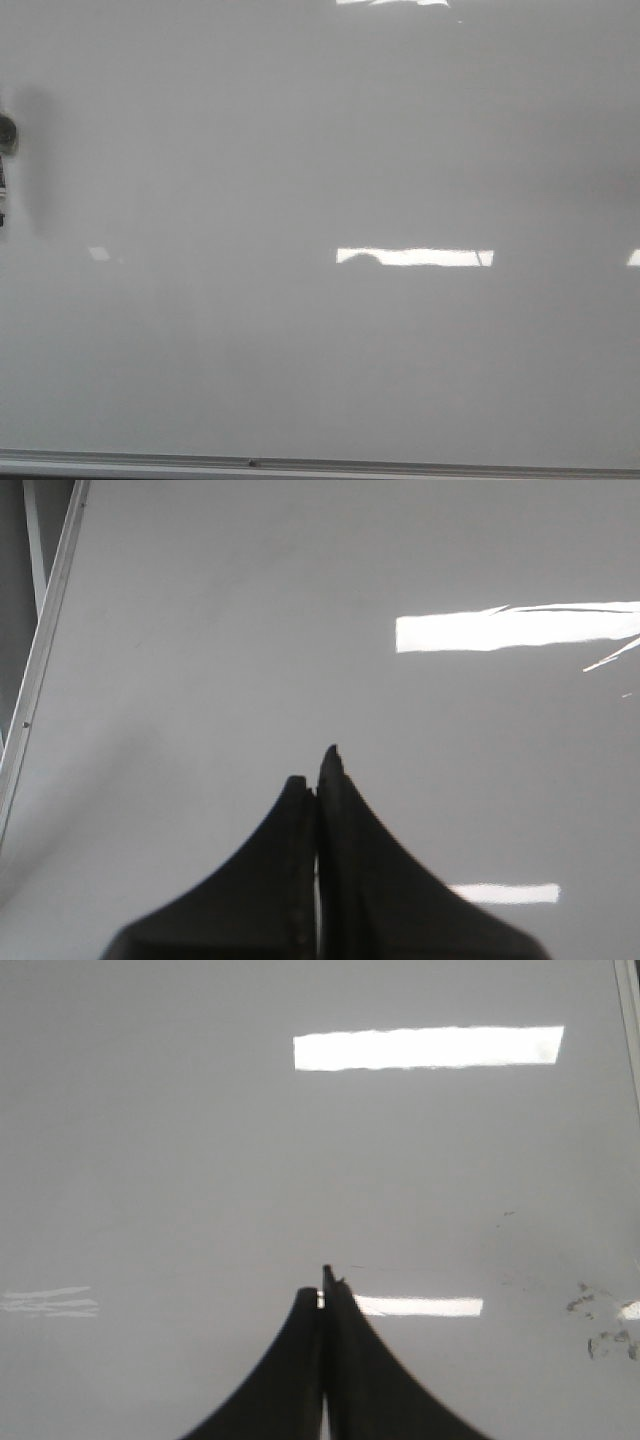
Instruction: Write number 4 on whiteboard
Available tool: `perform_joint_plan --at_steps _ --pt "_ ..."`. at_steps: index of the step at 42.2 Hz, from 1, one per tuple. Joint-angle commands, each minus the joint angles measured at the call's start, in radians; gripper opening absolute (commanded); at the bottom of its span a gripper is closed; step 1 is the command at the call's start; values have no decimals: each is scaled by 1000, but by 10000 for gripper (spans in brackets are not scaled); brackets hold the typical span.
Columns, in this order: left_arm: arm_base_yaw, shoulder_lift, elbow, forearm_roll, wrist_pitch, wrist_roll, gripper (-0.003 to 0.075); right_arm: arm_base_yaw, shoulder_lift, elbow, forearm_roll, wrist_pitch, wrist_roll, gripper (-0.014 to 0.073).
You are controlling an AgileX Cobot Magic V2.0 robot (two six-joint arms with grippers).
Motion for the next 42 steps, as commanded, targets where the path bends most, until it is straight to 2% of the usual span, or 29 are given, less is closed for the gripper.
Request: perform_joint_plan --at_steps 1,12,31,39,42 --pt "-8 96 -141 -10 35 0 -20 -5 102 -121 25 -6 -5 -68" --pt "-8 301 -305 -10 192 0 -20 -5 337 -284 28 150 -5 -68" --pt "-8 507 -262 -10 212 0 -20 -5 618 -267 27 211 -5 -68" --pt "-8 582 -258 -12 222 0 -20 -5 673 -242 27 212 -5 -64" --pt "-8 609 -258 -12 222 0 -18 -5 672 -231 27 214 -5 -34"
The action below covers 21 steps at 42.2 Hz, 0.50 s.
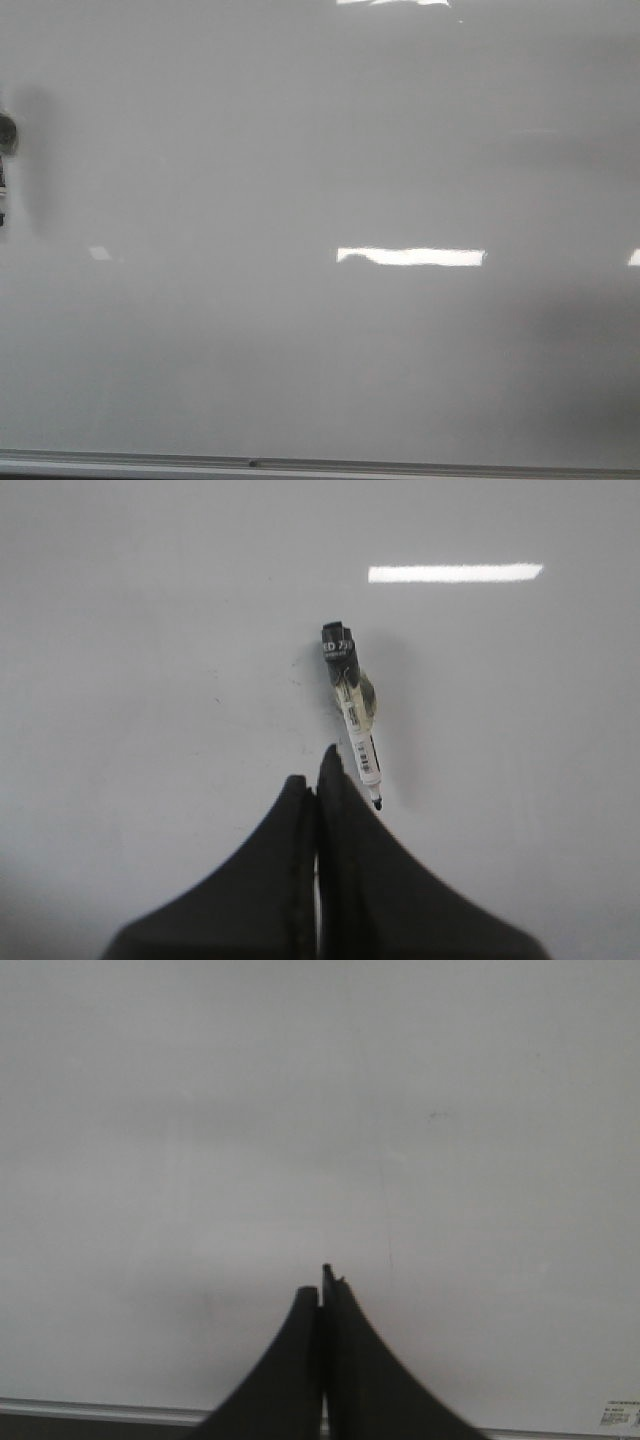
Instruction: Write number 4 on whiteboard
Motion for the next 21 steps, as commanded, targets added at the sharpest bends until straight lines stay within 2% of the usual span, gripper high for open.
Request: perform_joint_plan --at_steps 1,3,6,10,14,17,21 --pt "-8 46 -26 -10 -70 0 -13 -5 -2 -14 0 -62 -5 -4" --pt "-8 62 -26 -10 -70 2 24 -5 -5 -13 0 -57 -5 46" --pt "-8 83 -26 -10 -70 2 111 -5 -7 -13 0 -41 -22 179" --pt "-8 106 -26 -10 -70 2 309 -5 -7 -13 0 -18 -36 365" --pt "-23 129 -26 -16 -70 2 482 -4 -7 -17 0 12 -45 489" --pt "-51 149 -26 -17 -70 2 517 -4 -7 -24 0 44 -52 521" --pt "-91 187 -26 -17 -85 2 514 -4 -7 -38 0 77 -52 518"
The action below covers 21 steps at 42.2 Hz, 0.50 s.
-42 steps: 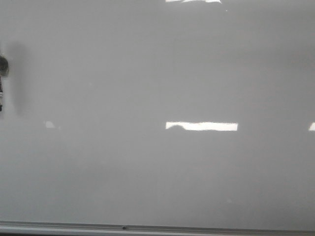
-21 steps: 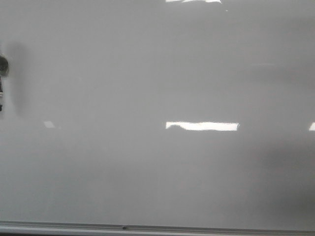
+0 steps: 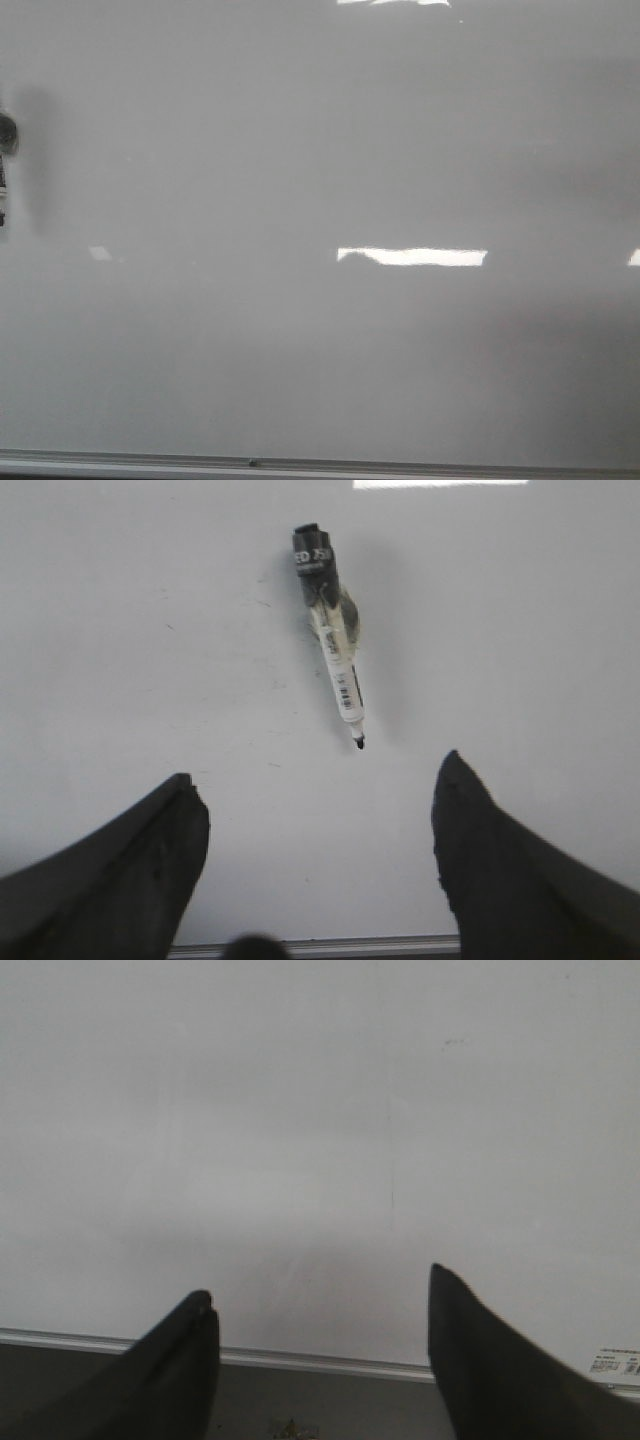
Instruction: Write number 4 on whiteboard
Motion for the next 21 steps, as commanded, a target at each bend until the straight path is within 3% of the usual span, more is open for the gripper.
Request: perform_joint_plan --at_steps 1,21 --pt "-41 37 -26 -13 -93 0 514 -4 -8 -47 0 -23 -12 518" --pt "-55 319 -33 -105 -320 0 514 -4 -8 -47 0 -32 -13 518"
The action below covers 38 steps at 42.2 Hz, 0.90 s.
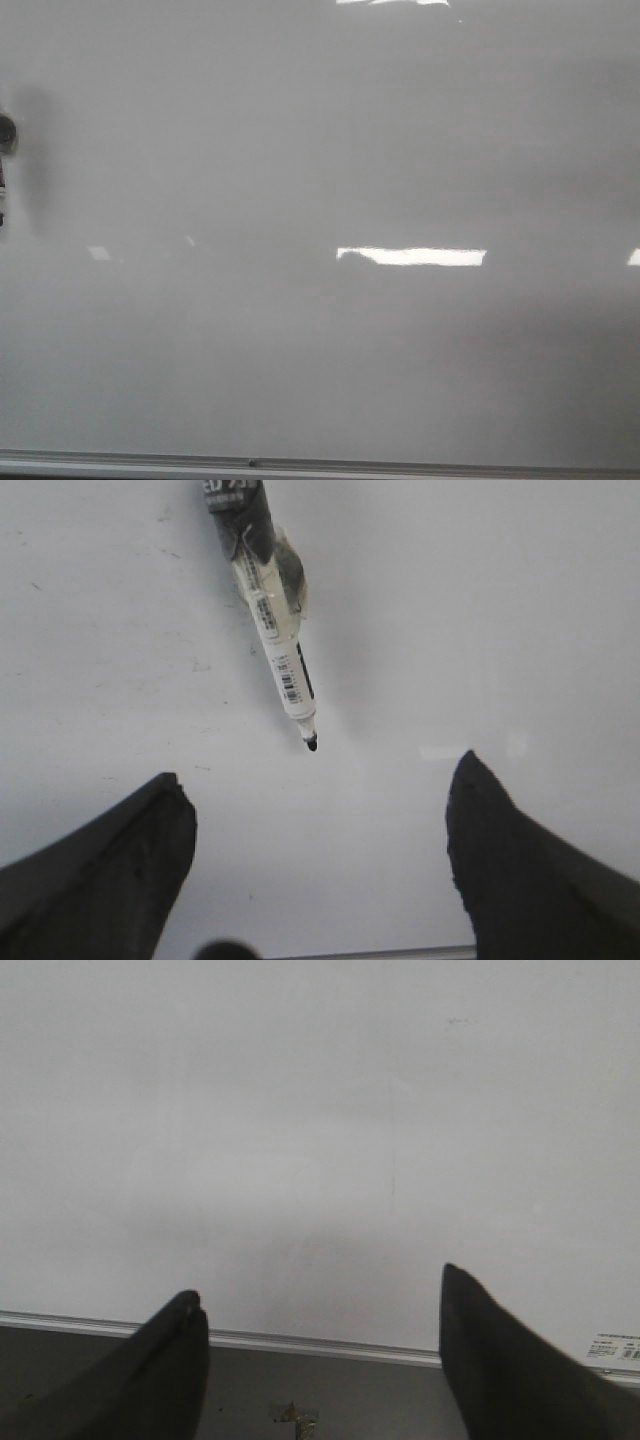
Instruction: Write number 4 on whiteboard
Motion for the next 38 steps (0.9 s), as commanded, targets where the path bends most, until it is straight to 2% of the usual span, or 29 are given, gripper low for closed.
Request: perform_joint_plan --at_steps 1,14,30,38 --pt "-8 44 -33 -48 -147 0 514 -4 -8 -36 0 -56 -12 518" --pt "-8 179 -33 -55 -329 0 513 -4 -8 -36 0 -62 -12 518" --pt "-8 315 -39 -55 -438 0 509 -4 -8 -34 0 -68 -12 518" --pt "-8 358 -40 -55 -475 0 428 -4 -8 -34 0 -71 -12 518"
